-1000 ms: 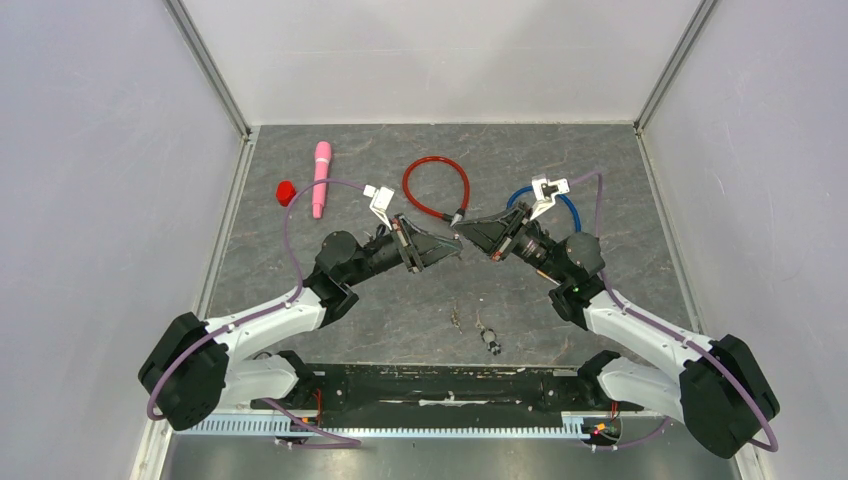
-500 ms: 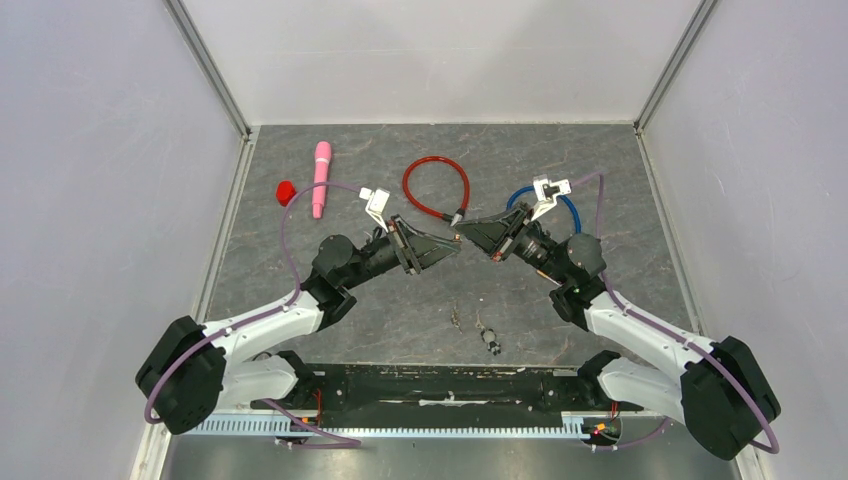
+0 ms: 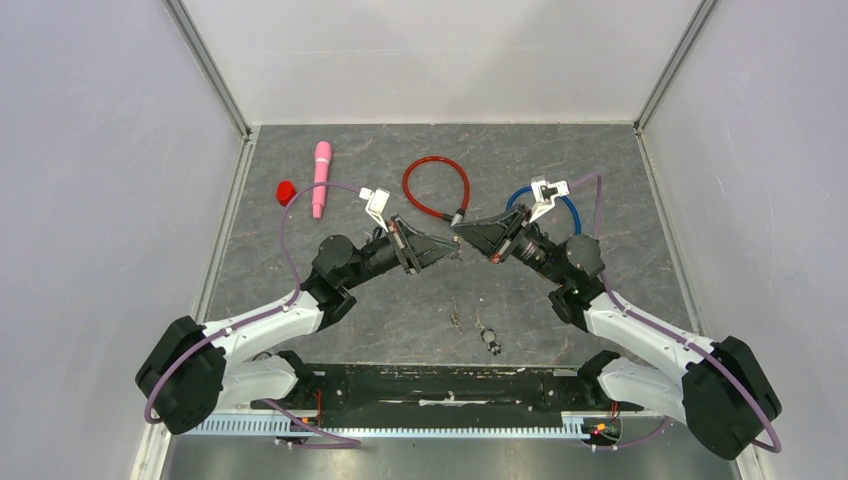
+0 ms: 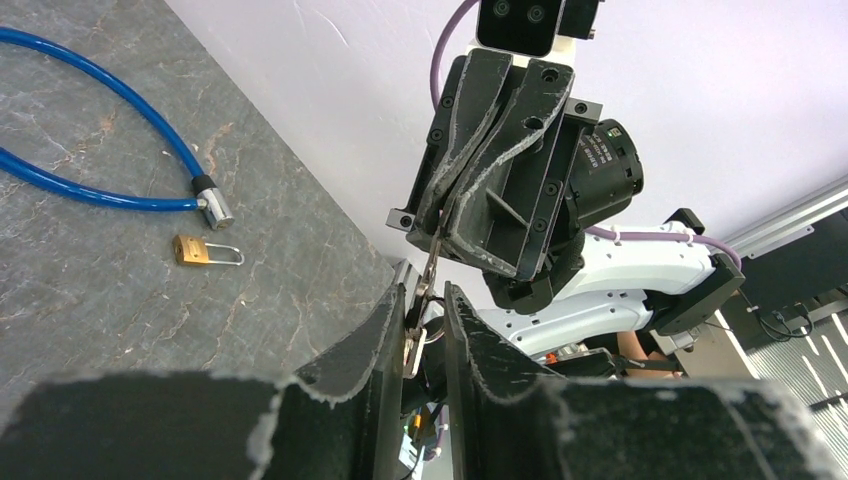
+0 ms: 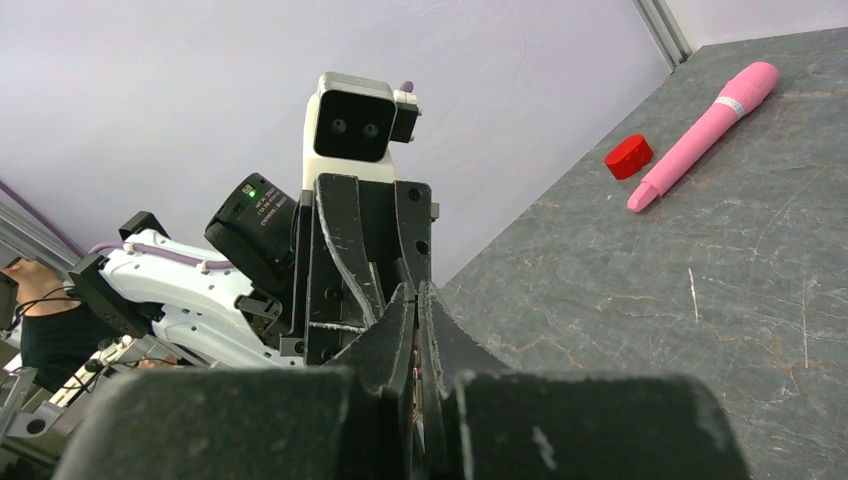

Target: Unlock with the key

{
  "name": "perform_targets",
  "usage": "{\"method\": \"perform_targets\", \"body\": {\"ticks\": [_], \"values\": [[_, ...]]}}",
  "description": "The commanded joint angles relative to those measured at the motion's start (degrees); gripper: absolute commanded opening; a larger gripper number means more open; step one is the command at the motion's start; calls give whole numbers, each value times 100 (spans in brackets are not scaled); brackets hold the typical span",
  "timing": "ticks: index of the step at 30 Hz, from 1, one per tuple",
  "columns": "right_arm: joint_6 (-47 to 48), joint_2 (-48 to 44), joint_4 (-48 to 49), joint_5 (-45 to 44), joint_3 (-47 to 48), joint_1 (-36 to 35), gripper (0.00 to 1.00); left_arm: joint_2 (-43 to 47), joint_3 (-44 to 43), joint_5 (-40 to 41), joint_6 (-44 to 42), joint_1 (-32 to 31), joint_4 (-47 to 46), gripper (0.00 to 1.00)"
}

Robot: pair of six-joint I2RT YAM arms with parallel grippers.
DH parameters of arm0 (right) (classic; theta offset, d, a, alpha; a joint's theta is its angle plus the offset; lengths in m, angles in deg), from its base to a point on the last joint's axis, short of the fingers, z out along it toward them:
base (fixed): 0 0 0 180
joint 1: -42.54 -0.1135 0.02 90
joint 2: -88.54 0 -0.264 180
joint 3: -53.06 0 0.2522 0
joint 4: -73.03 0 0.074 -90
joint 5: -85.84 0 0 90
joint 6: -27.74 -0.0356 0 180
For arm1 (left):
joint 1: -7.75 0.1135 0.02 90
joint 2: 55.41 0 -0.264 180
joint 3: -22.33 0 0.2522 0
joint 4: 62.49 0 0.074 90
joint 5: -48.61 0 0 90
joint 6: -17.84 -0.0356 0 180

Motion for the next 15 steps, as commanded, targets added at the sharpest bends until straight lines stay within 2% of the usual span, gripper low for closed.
{"method": "perform_targets", "body": {"ticks": [1, 4, 8, 12, 15], "values": [[167, -117, 69, -126, -9, -57, 0, 58, -34, 70, 160, -21, -414, 24], [192, -128, 51, -134, -9, -91, 0, 64, -15, 88, 160, -22, -414, 17], [210, -155, 42, -172, -26, -101, 0, 101, 24, 89, 152, -22, -409, 3], [270, -176, -35, -214, -26, -97, 0, 211, 111, 123, 71, -22, -256, 2], [434, -232, -236, -265, -9, -100, 0, 431, 151, 265, -140, -8, 261, 2]]}}
